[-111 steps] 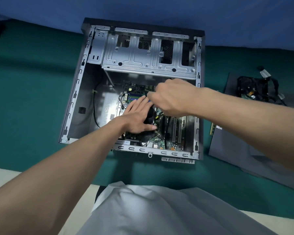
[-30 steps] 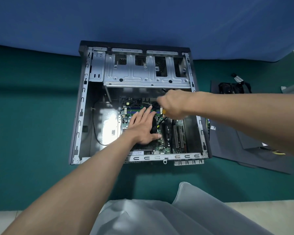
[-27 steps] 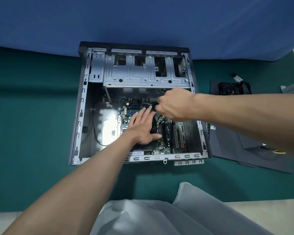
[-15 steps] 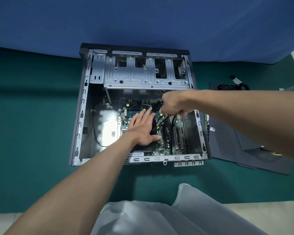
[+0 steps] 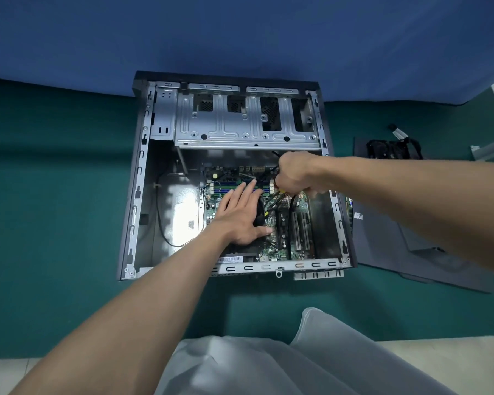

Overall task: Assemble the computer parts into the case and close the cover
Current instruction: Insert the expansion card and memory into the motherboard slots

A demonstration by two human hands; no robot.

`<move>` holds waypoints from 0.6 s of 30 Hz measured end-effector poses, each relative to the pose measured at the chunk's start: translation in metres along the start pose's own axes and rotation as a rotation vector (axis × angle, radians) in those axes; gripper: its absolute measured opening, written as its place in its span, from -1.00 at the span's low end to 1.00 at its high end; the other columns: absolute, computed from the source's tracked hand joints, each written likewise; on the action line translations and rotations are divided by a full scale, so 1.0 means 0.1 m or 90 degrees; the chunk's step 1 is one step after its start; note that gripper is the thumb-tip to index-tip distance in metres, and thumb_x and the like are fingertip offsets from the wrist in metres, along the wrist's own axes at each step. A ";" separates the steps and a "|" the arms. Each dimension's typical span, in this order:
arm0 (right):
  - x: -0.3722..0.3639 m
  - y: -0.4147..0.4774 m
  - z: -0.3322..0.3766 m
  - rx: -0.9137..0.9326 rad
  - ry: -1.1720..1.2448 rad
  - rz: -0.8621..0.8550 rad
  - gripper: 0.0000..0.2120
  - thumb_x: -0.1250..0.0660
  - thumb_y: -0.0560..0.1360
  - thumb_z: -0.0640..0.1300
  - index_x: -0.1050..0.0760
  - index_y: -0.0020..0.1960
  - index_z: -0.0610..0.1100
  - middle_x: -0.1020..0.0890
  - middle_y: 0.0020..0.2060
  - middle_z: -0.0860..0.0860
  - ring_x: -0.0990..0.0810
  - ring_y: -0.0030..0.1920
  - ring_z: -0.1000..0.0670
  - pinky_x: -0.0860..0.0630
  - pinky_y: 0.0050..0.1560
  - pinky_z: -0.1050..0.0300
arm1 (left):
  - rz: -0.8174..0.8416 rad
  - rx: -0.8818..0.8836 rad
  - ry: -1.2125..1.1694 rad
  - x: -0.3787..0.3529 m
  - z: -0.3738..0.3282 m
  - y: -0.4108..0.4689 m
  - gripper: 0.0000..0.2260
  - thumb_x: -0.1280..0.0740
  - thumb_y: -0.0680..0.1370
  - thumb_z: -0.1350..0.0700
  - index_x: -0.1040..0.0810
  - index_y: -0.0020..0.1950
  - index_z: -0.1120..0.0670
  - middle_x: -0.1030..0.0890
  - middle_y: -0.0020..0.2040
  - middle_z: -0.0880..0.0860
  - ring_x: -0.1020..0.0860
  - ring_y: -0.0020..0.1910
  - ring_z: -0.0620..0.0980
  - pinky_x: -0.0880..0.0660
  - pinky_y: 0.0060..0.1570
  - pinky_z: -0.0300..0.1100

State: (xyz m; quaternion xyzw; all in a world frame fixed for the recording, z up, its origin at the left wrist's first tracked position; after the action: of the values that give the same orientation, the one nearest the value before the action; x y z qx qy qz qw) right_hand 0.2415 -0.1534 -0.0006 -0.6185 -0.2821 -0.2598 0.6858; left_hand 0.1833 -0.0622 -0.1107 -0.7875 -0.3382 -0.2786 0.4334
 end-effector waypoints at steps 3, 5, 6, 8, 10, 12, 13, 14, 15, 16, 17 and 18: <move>-0.03 -0.02 0.05 0.008 -0.020 0.046 -0.81 -0.20 0.55 -0.27 -0.39 -0.24 -0.25 -0.50 -0.34 -0.12 -0.45 -0.45 -0.02 -0.28 -0.65 0.32 | -0.005 0.001 -0.002 0.00 0.01 0.00 -0.17 -0.25 0.55 -0.26 0.23 0.57 -0.05 0.39 0.53 -0.12 0.38 0.49 -0.11 0.44 0.31 -0.17; -0.03 -0.10 0.16 0.090 -0.201 0.028 -0.85 -0.20 0.53 -0.25 -0.36 -0.21 -0.24 -0.51 -0.30 -0.12 -0.48 -0.39 -0.03 -0.34 -0.55 0.23 | -0.007 0.002 -0.003 0.01 0.02 0.01 -0.17 -0.25 0.55 -0.26 0.24 0.57 -0.05 0.39 0.53 -0.12 0.39 0.49 -0.12 0.44 0.31 -0.17; -0.02 -0.16 0.22 0.146 -0.310 -0.014 -0.90 -0.19 0.53 -0.27 -0.34 -0.17 -0.20 -0.49 -0.29 -0.10 -0.48 -0.36 -0.03 -0.32 -0.50 0.20 | -0.006 0.004 0.000 0.01 0.02 0.01 -0.16 -0.24 0.55 -0.26 0.26 0.57 -0.05 0.39 0.53 -0.12 0.39 0.49 -0.12 0.44 0.31 -0.18; -0.02 -0.27 0.36 0.283 -0.519 -0.150 -0.91 -0.16 0.55 -0.25 -0.40 -0.08 -0.13 -0.53 -0.21 -0.09 -0.57 -0.23 -0.12 -0.34 -0.39 0.16 | -0.006 0.009 0.004 -0.01 0.02 0.01 -0.14 -0.24 0.55 -0.25 0.31 0.56 -0.03 0.39 0.53 -0.11 0.39 0.49 -0.12 0.44 0.32 -0.18; -0.06 -0.32 0.40 0.395 -0.595 -0.215 -0.87 -0.12 0.56 -0.21 -0.39 -0.14 -0.11 -0.60 -0.16 -0.13 -0.58 -0.19 -0.17 -0.36 -0.34 0.07 | -0.003 0.011 0.008 -0.02 0.02 0.02 -0.12 -0.23 0.55 -0.26 0.34 0.55 -0.02 0.39 0.53 -0.10 0.40 0.48 -0.12 0.43 0.33 -0.18; -0.08 -0.29 0.37 0.410 -0.570 -0.199 -0.86 -0.14 0.54 -0.21 -0.36 -0.20 -0.13 -0.57 -0.23 -0.15 -0.52 -0.28 -0.16 -0.37 -0.34 0.05 | -0.003 0.012 0.008 -0.02 0.03 0.02 -0.13 -0.23 0.55 -0.27 0.33 0.55 -0.02 0.39 0.53 -0.10 0.40 0.48 -0.12 0.43 0.34 -0.17; -0.06 -0.25 0.34 0.381 -0.519 -0.186 -0.84 -0.16 0.53 -0.21 -0.36 -0.23 -0.15 -0.51 -0.29 -0.13 -0.47 -0.33 -0.14 -0.36 -0.35 0.06 | -0.005 0.011 0.006 -0.01 0.03 0.02 -0.13 -0.23 0.55 -0.27 0.32 0.56 -0.03 0.39 0.53 -0.11 0.40 0.48 -0.12 0.43 0.34 -0.17; -0.03 -0.20 0.31 0.326 -0.438 -0.166 -0.79 -0.19 0.54 -0.19 -0.34 -0.27 -0.18 -0.44 -0.34 -0.11 -0.42 -0.36 -0.13 -0.35 -0.34 0.07 | -0.005 0.009 0.003 -0.01 0.03 0.02 -0.14 -0.24 0.55 -0.27 0.30 0.56 -0.04 0.39 0.53 -0.11 0.40 0.49 -0.12 0.44 0.33 -0.18; 0.00 -0.14 0.26 0.253 -0.330 -0.136 -0.74 -0.21 0.55 -0.16 -0.31 -0.30 -0.18 -0.38 -0.36 -0.08 -0.40 -0.36 -0.11 -0.34 -0.33 0.09 | -0.004 0.006 0.000 -0.01 0.03 0.02 -0.15 -0.24 0.55 -0.27 0.28 0.57 -0.05 0.39 0.53 -0.12 0.39 0.49 -0.13 0.44 0.32 -0.18; 0.01 -0.07 0.20 0.169 -0.217 -0.100 -0.72 -0.21 0.57 -0.15 -0.29 -0.31 -0.16 -0.37 -0.35 -0.08 -0.41 -0.34 -0.09 -0.36 -0.33 0.10 | -0.004 0.004 -0.002 -0.01 0.03 0.02 -0.16 -0.25 0.54 -0.27 0.25 0.57 -0.06 0.39 0.53 -0.12 0.39 0.49 -0.13 0.44 0.31 -0.18; 0.01 -0.02 0.14 0.095 -0.125 -0.068 -0.73 -0.19 0.58 -0.17 -0.30 -0.30 -0.17 -0.41 -0.33 -0.09 -0.44 -0.34 -0.08 -0.38 -0.38 0.13 | -0.002 0.003 -0.003 -0.02 0.03 0.02 -0.16 -0.25 0.54 -0.27 0.24 0.57 -0.06 0.39 0.53 -0.13 0.39 0.49 -0.13 0.45 0.30 -0.18; 0.03 0.01 0.11 0.055 -0.075 -0.048 -0.73 -0.17 0.58 -0.19 -0.32 -0.29 -0.19 -0.46 -0.31 -0.10 -0.46 -0.35 -0.06 -0.41 -0.43 0.16 | -0.002 0.002 -0.004 -0.02 0.03 0.02 -0.16 -0.25 0.54 -0.27 0.23 0.57 -0.06 0.39 0.53 -0.13 0.39 0.49 -0.13 0.45 0.30 -0.18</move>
State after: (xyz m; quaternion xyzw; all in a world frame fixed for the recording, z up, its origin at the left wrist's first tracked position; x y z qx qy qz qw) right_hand 0.2435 -0.1421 0.0013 -0.5917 -0.3561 -0.2360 0.6836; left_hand 0.1838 -0.0608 -0.1140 -0.7871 -0.3409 -0.2765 0.4332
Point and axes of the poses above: each hand's wrist, its own y-axis towards the middle knuckle, its own x-axis out of the back of the hand, z = x × y, the point moved 6 cm from there along y, towards the middle knuckle
